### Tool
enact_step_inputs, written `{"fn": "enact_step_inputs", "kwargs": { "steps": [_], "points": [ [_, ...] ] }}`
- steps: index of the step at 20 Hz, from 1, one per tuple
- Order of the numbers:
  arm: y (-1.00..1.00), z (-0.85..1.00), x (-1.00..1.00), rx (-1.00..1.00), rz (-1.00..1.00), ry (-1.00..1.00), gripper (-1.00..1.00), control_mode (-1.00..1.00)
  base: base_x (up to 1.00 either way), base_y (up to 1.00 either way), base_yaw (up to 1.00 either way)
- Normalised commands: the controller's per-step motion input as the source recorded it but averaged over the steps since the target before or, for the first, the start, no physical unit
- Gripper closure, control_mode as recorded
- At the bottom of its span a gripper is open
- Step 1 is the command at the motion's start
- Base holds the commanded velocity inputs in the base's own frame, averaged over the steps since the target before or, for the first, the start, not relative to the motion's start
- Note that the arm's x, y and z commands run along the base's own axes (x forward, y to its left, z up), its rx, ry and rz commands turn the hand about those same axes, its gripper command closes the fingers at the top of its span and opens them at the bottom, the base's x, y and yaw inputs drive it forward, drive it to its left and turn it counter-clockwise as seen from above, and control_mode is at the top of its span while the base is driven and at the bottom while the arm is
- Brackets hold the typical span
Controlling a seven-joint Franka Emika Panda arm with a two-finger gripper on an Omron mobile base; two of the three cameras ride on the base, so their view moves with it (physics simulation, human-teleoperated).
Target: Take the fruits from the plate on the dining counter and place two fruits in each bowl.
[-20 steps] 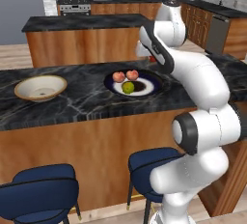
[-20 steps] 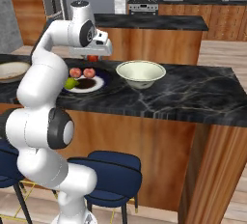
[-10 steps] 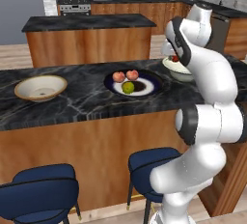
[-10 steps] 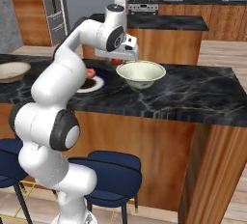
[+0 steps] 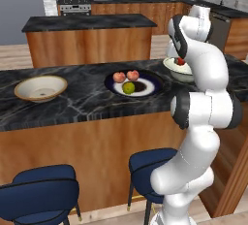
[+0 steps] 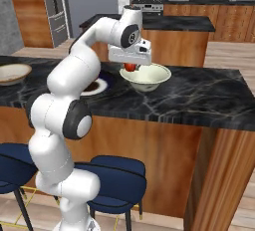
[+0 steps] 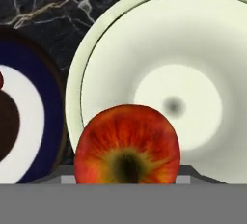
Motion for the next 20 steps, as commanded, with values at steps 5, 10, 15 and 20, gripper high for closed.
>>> {"fn": "enact_step_inputs", "kwargs": {
  "steps": [5, 10, 15, 20],
  "points": [
    [-0.12, -0.01, 0.07, -0.01, 0.0, 0.11, 1.0, -1.0, 0.0, 0.0, 0.0],
    [-0.16, -0.38, 0.0, 0.0, 0.0, 0.0, 1.0, -1.0, 0.0, 0.0, 0.0],
    [-0.03, -0.39, -0.15, 0.0, 0.0, -0.01, 1.0, -1.0, 0.0, 0.0, 0.0],
    [0.0, -0.09, 0.42, 0.0, 0.0, 0.0, 1.0, -1.0, 0.0, 0.0, 0.0]
  ]
}}
